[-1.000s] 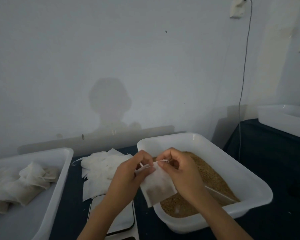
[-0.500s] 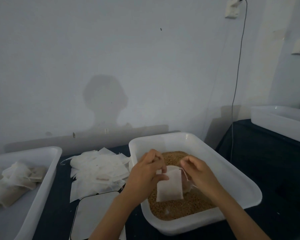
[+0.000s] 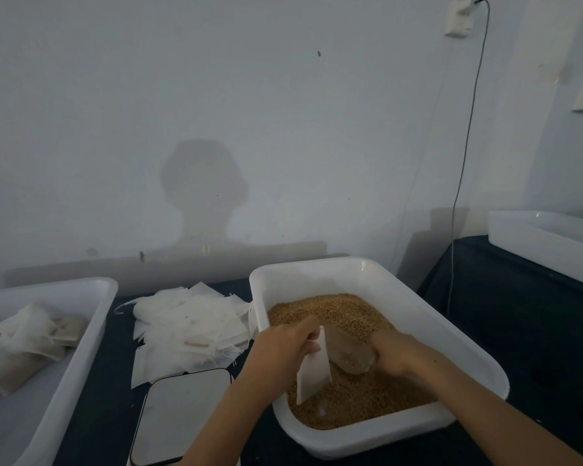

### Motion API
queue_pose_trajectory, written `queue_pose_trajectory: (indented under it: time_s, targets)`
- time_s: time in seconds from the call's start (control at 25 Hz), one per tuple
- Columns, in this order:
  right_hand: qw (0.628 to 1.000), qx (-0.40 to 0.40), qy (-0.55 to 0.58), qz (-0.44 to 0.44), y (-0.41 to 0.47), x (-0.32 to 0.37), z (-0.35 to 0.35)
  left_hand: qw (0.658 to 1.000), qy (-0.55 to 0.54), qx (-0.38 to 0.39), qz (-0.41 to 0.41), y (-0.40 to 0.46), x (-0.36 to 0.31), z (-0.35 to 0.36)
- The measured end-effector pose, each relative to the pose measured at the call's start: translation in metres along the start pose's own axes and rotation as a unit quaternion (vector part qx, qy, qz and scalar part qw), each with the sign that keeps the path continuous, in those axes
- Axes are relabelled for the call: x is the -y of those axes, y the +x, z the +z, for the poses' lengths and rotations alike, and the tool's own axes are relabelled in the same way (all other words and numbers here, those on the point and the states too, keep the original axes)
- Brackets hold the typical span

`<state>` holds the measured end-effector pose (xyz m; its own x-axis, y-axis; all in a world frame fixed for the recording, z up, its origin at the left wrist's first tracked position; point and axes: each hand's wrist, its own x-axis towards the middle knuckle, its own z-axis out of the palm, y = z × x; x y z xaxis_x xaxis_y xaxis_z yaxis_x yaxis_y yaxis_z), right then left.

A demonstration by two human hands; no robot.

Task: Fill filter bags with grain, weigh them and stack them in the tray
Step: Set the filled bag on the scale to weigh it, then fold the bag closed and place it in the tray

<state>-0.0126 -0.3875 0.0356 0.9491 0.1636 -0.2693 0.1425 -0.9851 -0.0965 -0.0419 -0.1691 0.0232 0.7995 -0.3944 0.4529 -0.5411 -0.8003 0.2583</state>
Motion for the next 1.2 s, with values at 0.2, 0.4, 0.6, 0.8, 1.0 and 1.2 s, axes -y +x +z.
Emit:
queue_pose_trajectory:
  time_s: [0.2, 0.4, 0.6, 0.8, 1.0, 1.2]
  targets:
    - [0.995, -0.032, -0.087, -0.027, -0.004, -0.011, -0.016, 0.999, -0.009, -0.033, -0.001, 0.002, 0.009, -0.006]
    - [0.995, -0.057, -0.047, -0.073, -0.003, 0.001, -0.006, 0.998, -0.011, -0.051, -0.027, 0.006, 0.008, -0.008]
    - [0.992, -0.06, 0.004, -0.114, -0.002, 0.012, 0.004, 0.994, -0.004, -0.069, -0.085, 0.007, 0.006, -0.006]
    - [0.991, -0.01, 0.074, -0.11, -0.024, -0.013, -0.018, 0.995, -0.001, -0.063, -0.081, 0.011, 0.009, -0.005]
    - [0.986, -0.044, 0.117, -0.109, -0.059, -0.033, -0.073, 0.998, -0.024, -0.009, -0.059, 0.014, 0.009, 0.001]
    - [0.99, -0.116, 0.027, -0.069, -0.058, -0.013, -0.089, 0.993, -0.034, 0.094, -0.058, 0.021, 0.006, -0.006]
